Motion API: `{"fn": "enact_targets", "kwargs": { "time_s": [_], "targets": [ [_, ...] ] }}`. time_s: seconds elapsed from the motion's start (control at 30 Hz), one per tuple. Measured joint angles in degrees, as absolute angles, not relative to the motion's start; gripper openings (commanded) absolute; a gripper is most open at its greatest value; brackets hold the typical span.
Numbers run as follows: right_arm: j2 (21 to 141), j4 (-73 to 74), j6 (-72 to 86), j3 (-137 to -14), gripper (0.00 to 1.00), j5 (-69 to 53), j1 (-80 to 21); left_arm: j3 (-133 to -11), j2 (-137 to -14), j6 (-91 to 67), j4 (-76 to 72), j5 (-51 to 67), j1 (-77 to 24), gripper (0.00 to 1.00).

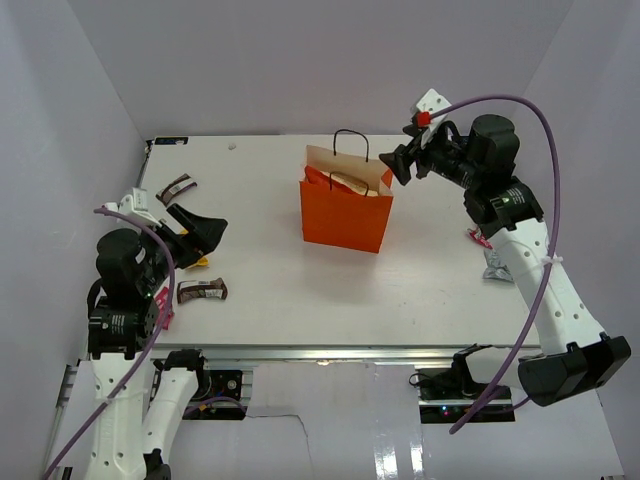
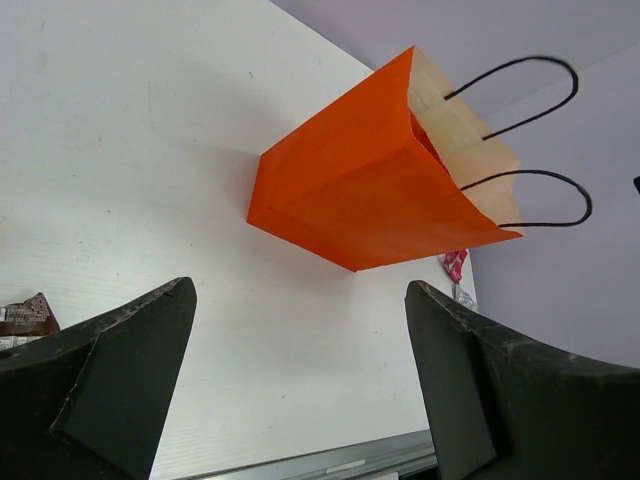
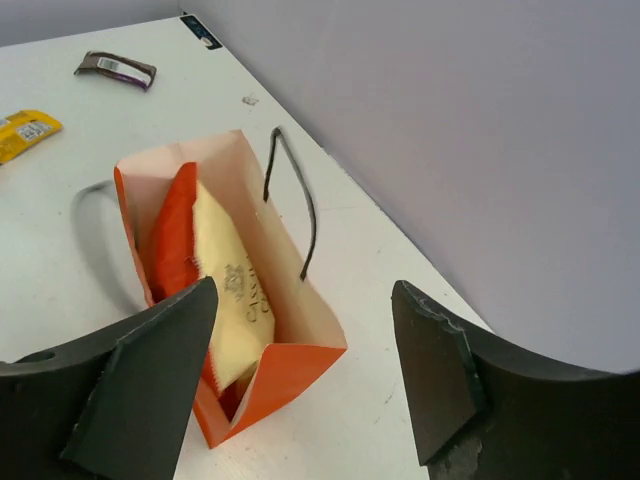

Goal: Place the snacks into the paper bag

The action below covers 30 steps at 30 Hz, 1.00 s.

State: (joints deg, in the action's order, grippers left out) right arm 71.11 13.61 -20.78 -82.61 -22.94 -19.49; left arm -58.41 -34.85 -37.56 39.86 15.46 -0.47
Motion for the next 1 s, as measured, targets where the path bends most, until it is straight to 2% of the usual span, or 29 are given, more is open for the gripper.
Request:
{"fn": "enact_targets", "kwargs": {
  "time_s": [0.17,0.3,0.4,0.53,0.73,1.0],
  "targets": [
    [73.6,14.9,-19.4,-87.1,0.92,-23.3,-19.4,-57.4,-36.5,-37.6,39.3,15.5,-0.5,0.96],
    [73.8,17.9,-18.1,-90.6,0.97,-23.3,-17.3,-55.7,-37.7,-38.5,39.1,15.4,-0.5,0.96],
    [73.1,21.1,-16.7,-89.9,0.98,-23.3,-11.6,-53.5,-37.8,-39.3,39.1,15.0,-0.5,0.96],
    [73.0,27.4,-16.2,-84.9,0.98,-20.6,-2.6,-50.6,-37.6,-40.5,39.9,14.8,-0.5,0.96],
    [77.2,35.5,-15.7,-69.3,0.98,-6.2,6.7,-47.3,-37.3,-41.8,40.2,14.7,-0.5,0.96],
    [81.1,36.5,-18.9,-56.0,0.98,11.7,9.0,-45.1,-37.3,-42.7,39.8,15.0,-0.5,0.96]
  ]
}}
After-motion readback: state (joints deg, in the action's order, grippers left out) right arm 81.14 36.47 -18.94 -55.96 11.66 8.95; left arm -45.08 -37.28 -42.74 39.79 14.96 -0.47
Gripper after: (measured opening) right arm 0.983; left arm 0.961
